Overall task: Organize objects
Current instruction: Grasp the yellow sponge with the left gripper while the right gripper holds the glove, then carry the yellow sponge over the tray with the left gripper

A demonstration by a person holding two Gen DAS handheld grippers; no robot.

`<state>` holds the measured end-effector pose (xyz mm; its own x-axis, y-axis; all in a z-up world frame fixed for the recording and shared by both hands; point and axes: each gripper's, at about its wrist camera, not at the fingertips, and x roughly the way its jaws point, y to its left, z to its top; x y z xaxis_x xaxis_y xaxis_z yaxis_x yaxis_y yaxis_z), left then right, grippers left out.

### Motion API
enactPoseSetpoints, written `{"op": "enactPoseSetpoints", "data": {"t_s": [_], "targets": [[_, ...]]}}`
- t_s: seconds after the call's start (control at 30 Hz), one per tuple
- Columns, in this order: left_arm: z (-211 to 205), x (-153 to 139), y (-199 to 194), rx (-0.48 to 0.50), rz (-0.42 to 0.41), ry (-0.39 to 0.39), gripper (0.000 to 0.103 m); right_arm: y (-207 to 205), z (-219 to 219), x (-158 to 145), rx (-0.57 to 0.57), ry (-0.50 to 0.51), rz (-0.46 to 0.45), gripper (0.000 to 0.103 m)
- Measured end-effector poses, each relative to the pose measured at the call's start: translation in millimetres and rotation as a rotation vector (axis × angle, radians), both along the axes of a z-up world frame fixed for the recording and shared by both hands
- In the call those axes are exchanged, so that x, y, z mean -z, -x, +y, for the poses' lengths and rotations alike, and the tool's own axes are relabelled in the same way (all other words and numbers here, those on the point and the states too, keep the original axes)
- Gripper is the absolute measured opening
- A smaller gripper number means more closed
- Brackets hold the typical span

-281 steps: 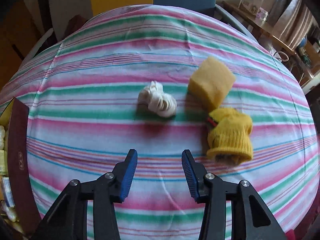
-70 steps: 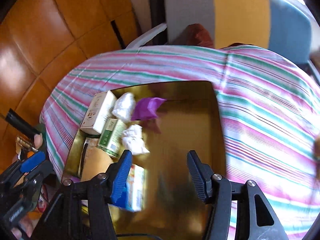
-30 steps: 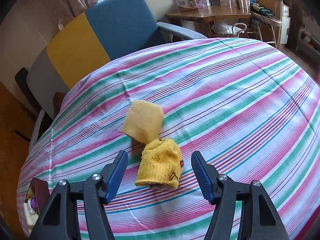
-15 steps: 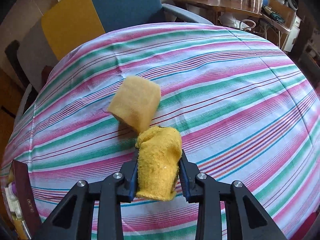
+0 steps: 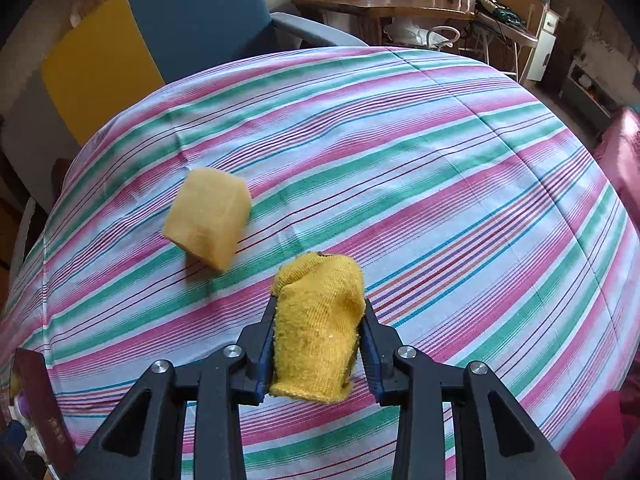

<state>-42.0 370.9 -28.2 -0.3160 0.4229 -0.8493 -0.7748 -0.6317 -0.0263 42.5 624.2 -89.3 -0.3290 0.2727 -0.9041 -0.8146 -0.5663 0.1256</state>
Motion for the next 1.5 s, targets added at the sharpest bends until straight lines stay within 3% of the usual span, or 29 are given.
{"op": "enactPoseSetpoints", "data": {"t_s": [0.17, 0.33, 0.5, 0.6, 0.97, 1.0, 1.03, 1.3, 1.37, 1.5], "targets": [[55.9, 13.8, 12.1, 0.107, -0.048, -0.006, 0.044, -9.4, 9.2, 2.1, 0.046, 0.038, 0.016, 0.037], [106.3, 27.3, 17.2, 0.181, 0.0, 0.027, 0.047, -15.7, 14.8, 0.1, 0.077, 0.065, 0.057, 0.037], [148.9, 40.5, 26.7, 0.241, 0.003, 0.031, 0.072, -21.0, 19.6, 2.2, 0.103, 0.104, 0.083, 0.037], [171.5, 49.2, 31.6, 0.261, 0.013, 0.044, 0.076, -23.5, 21.8, 4.9, 0.115, 0.121, 0.085, 0.038], [220.7, 89.4, 53.2, 0.253, 0.03, 0.149, 0.075, -20.8, 22.1, 14.4, 0.103, 0.155, 0.071, 0.04], [221.8, 93.6, 56.0, 0.245, 0.019, 0.16, 0.059, -19.4, 21.7, 15.3, 0.099, 0.152, 0.064, 0.04], [220.4, 96.2, 59.3, 0.244, -0.02, 0.149, 0.054, -18.1, 21.5, 16.6, 0.093, 0.151, 0.056, 0.04], [142.0, 49.7, 59.2, 0.095, -0.035, -0.029, 0.052, -2.0, 14.7, 14.7, 0.019, 0.112, 0.06, 0.04], [112.0, 39.3, 52.4, 0.042, -0.035, -0.035, 0.053, 7.7, 6.2, 10.6, -0.043, 0.099, 0.087, 0.04], [56.2, 29.6, 36.9, -0.032, -0.021, -0.037, 0.053, 29.0, -15.3, 16.4, -0.169, 0.088, 0.049, 0.04]]}}
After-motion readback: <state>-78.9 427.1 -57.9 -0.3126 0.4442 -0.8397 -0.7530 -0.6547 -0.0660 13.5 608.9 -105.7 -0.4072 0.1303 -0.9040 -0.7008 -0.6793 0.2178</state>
